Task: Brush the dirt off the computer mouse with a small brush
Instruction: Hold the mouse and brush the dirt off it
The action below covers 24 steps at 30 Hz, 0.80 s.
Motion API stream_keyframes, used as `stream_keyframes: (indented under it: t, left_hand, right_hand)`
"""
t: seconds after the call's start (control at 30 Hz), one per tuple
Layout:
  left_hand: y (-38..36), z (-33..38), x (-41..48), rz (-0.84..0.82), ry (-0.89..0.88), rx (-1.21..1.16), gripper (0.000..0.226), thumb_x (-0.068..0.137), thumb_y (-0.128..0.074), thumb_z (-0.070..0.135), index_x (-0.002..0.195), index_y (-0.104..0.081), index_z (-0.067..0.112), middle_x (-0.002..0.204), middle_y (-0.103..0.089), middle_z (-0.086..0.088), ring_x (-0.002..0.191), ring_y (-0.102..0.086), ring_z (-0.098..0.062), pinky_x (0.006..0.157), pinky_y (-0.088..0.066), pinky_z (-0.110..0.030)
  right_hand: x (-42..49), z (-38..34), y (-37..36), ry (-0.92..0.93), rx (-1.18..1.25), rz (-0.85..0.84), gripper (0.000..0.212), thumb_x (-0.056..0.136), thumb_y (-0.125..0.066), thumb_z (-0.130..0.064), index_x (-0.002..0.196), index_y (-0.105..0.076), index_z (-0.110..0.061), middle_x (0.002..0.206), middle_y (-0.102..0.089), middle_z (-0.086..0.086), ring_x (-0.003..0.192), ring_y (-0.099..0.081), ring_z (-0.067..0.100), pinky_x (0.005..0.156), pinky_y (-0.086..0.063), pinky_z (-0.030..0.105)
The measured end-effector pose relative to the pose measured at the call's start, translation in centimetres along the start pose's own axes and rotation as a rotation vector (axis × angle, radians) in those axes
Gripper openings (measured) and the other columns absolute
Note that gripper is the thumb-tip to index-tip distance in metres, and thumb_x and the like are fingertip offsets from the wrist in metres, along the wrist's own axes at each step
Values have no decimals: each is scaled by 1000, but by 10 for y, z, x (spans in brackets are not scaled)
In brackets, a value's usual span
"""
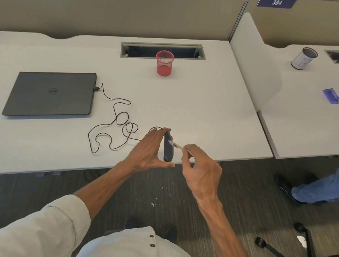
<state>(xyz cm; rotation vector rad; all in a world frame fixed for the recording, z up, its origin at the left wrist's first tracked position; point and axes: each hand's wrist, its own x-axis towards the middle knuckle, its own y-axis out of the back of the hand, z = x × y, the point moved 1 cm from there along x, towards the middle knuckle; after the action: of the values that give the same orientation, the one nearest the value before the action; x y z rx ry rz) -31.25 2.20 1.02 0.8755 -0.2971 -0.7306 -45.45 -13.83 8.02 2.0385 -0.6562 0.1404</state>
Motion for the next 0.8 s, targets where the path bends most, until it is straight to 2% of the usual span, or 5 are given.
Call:
stream_keyframes:
  t: [0.07, 0.17, 0.37, 0.63, 0.8]
  left_hand:
    - [1, 0, -1, 0, 0, 8, 124, 71, -86, 81, 165, -29, 23, 165, -48, 0, 150, -48, -24, 125, -43, -45]
    - [2, -1, -3, 11, 0, 13, 123, 72, -83, 82, 165, -29, 23, 166, -47, 0, 153, -45, -26, 129, -39, -45]
    - [4, 0, -6, 9, -18, 14, 125, 71, -88, 80, 165, -30, 22, 165, -47, 0, 151, -47, -23, 128, -40, -45]
    - [5, 0, -11, 15, -38, 17, 124, 70, -87, 80, 164, -30, 23, 166, -46, 0, 149, -48, -20, 127, -40, -43]
    - [7, -5, -11, 29, -8, 1, 125, 71, -88, 80, 165, -30, 20, 163, -49, -1, 149, -48, -24, 127, -40, -46]
  right_hand:
    - [-1, -1, 4, 19, -39, -42, 14, 100, -77, -33, 93, -74, -21, 73, -74, -10, 55, -66, 9, 54, -61, 28]
    - [-2, -2, 10, 24, -76, -78, 30, 97, -62, -53, 81, -67, -28, 63, -66, -16, 52, -57, 4, 51, -46, 16]
    - [14, -3, 8, 82, -44, -119, 12, 100, -63, -38, 92, -67, -32, 75, -70, -19, 58, -54, -1, 60, -30, 1]
    - [41, -14, 2, 205, -149, 8, 16, 110, -68, -29, 109, -80, -20, 90, -78, -9, 65, -68, 14, 52, -52, 26]
    - [27, -13, 6, 304, -197, -160, 11, 106, -70, -21, 99, -78, -16, 78, -71, -4, 62, -63, 18, 51, -55, 35]
